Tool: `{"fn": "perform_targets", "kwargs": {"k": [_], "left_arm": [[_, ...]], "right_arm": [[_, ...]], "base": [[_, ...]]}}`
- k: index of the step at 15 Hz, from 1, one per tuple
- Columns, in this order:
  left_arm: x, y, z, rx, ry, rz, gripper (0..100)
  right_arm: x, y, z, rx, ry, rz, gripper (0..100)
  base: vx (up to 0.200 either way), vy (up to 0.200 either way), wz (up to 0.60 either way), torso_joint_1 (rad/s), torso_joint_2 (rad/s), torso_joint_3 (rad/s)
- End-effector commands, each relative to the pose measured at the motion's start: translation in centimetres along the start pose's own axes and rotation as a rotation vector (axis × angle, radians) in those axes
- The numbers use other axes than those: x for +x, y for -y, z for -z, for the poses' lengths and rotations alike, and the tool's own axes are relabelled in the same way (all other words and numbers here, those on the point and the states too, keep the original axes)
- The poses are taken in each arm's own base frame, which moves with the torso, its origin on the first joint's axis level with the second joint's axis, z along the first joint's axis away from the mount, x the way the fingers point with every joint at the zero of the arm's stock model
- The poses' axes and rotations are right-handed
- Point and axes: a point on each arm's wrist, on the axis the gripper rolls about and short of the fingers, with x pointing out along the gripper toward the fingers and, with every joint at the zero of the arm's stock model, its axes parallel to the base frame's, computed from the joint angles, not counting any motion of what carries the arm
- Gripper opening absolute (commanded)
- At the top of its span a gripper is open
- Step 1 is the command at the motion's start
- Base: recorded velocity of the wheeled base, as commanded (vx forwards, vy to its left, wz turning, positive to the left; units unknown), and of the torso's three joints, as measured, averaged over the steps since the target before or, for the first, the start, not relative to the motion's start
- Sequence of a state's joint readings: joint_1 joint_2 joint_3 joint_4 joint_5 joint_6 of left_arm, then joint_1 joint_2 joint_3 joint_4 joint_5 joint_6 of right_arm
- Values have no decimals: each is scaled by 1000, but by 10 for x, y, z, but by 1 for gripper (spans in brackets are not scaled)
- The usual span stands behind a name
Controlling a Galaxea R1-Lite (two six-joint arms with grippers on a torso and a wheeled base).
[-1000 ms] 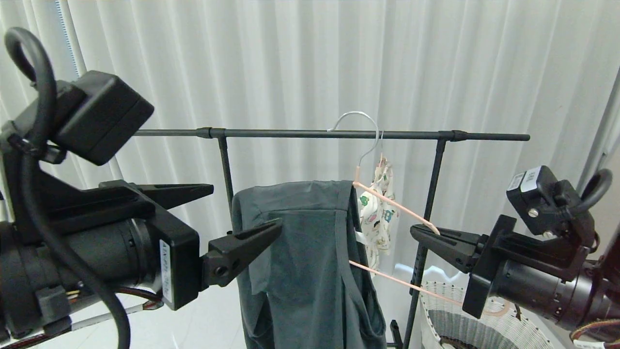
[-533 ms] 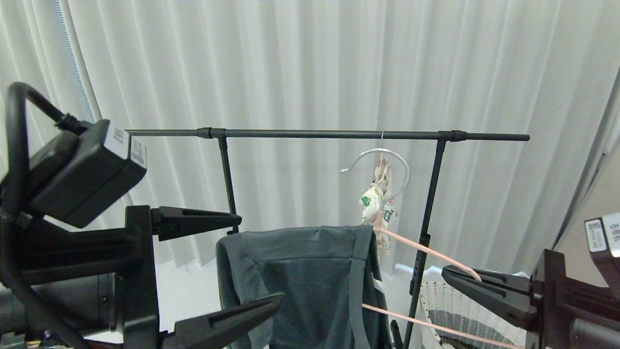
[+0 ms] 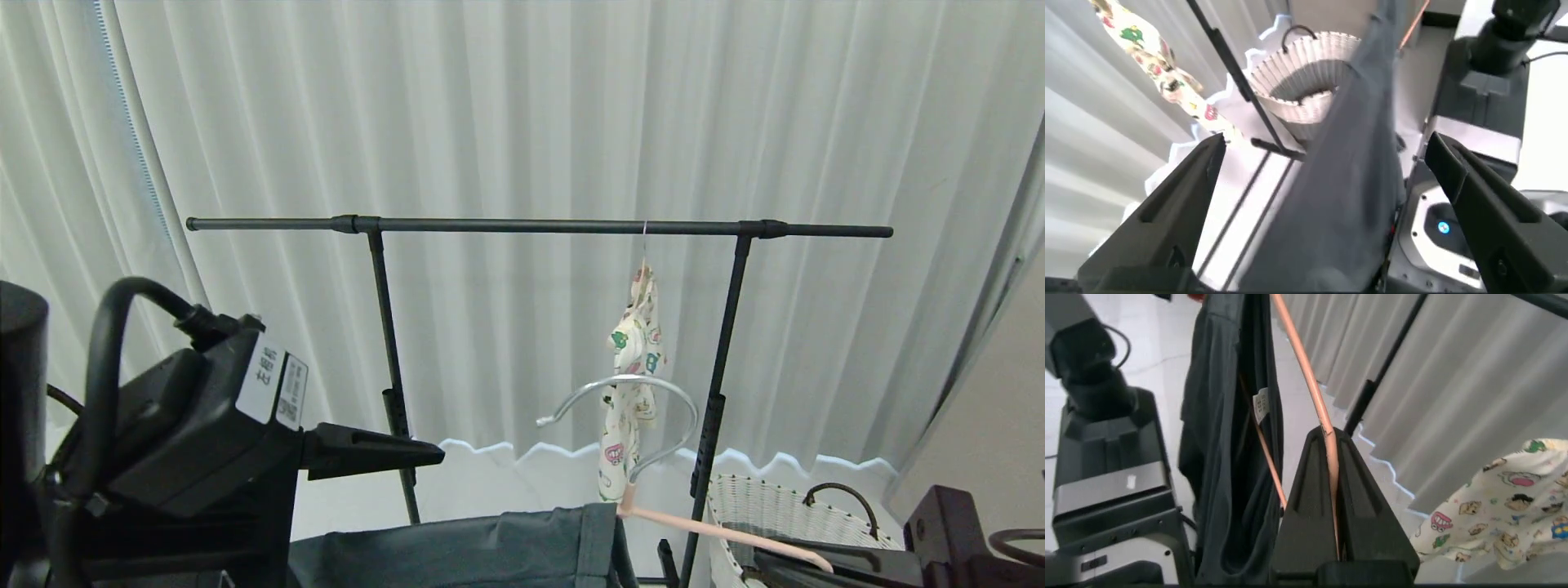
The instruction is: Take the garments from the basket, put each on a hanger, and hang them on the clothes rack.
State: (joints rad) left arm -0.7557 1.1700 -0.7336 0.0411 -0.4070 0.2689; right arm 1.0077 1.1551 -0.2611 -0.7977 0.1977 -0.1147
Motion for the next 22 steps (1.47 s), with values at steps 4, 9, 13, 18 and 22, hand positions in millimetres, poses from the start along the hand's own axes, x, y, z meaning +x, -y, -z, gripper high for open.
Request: {"fn": "perform_targets", "kwargs": {"k": [4,9,13,18,22], "left_arm": [[18,12,11,9,-68,99,100],[30,8,11,4,-73,116,100],[29,9,14,1,-78,125,0],[29,9,14,1,-80,126,0],[30,7,17,16,-96,80,0]], "right_arm": [[0,-7,0,-12,3,-43,0],[0,-10,-1,-21,11,-64,0],[-1,-10,-3,-22,18,-58,0],[-2,-9,-4,-25,24,-48,0],[-3,-7,-2,-35,5,-24,100]], "base": [[0,0,0,0,0,0],[0,0,0,0,0,0],[0,0,0,0,0,0],[0,0,0,0,0,0],[0,0,0,0,0,0]]}}
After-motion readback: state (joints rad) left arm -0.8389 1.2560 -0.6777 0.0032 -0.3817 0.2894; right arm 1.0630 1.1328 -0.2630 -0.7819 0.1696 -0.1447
